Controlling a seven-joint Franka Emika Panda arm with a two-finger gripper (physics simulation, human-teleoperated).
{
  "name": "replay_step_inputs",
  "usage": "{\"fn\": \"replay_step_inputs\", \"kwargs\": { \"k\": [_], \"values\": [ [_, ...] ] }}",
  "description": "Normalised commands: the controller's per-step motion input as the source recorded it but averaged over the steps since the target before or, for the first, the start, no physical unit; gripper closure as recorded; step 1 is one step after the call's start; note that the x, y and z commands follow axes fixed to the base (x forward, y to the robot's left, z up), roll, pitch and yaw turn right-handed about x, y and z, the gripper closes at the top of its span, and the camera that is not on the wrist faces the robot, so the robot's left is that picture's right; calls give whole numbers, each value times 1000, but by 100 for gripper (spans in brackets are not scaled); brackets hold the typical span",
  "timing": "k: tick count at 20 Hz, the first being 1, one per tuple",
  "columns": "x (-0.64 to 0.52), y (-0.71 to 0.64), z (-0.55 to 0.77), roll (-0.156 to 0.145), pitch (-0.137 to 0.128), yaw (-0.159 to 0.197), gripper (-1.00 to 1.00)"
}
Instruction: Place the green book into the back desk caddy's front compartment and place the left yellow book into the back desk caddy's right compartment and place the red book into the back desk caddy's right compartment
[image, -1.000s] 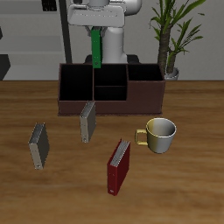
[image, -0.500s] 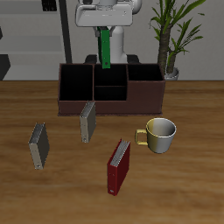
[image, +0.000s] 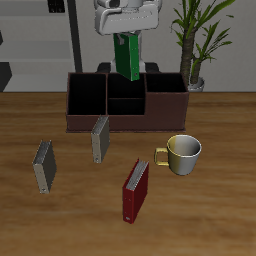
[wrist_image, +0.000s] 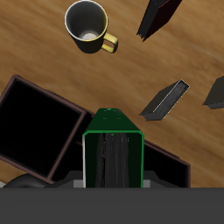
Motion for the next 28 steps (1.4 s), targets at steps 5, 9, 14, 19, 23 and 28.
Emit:
{"fn": "replay_step_inputs", "kwargs": {
  "k": [5, 9, 14, 19, 23, 28],
  "values": [
    [74, -95, -24, -21, 28, 213, 100],
    [127, -145, -86, -2, 41, 221, 100],
    [215, -176, 78, -56, -16, 217, 100],
    [169, -67, 203, -108, -83, 245, 100],
    [-26, -34, 21, -27, -10, 180, 100],
    [7, -132, -171, -31, 27, 177, 100]
  ]
}}
